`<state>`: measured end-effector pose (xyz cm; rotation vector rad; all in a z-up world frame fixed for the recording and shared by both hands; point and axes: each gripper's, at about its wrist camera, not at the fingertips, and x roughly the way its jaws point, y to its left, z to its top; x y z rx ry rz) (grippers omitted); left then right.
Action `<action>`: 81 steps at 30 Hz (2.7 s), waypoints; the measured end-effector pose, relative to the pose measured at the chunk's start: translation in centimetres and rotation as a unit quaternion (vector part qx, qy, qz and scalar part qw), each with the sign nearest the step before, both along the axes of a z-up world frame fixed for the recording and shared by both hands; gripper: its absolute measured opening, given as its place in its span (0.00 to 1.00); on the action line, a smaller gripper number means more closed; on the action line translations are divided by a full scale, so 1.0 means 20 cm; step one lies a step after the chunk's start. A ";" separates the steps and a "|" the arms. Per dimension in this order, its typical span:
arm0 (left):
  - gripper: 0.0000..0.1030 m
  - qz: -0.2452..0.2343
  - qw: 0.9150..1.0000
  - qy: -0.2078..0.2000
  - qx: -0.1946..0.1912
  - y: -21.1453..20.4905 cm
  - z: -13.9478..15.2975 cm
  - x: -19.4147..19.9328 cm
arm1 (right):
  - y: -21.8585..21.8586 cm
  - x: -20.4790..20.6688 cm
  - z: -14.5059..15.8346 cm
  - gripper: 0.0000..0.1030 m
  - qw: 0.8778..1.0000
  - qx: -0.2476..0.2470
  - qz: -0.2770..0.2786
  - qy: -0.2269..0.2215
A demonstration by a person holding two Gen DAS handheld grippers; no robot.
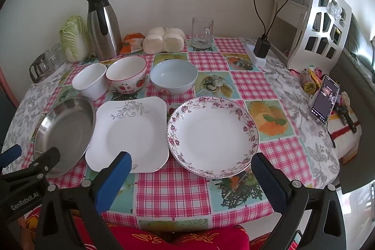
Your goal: Organize plates and bowls
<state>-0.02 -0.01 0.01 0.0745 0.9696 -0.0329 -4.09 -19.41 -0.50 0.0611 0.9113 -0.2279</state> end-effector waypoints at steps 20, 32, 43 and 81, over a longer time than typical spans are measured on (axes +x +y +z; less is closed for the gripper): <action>1.00 0.005 1.000 -0.001 -0.010 0.01 0.01 0.00 | 0.00 0.00 0.00 1.00 1.000 -0.001 -0.002 -0.003; 1.00 0.008 1.000 -0.001 -0.011 0.00 0.02 0.01 | -0.01 -0.01 0.00 1.00 1.000 0.002 -0.004 -0.003; 1.00 0.008 1.000 -0.002 -0.012 0.01 0.02 0.00 | -0.01 -0.01 0.00 1.00 1.000 0.002 -0.004 -0.004; 1.00 0.010 1.000 -0.002 -0.018 0.02 0.01 0.00 | -0.01 -0.01 0.00 1.00 1.000 0.005 -0.006 -0.005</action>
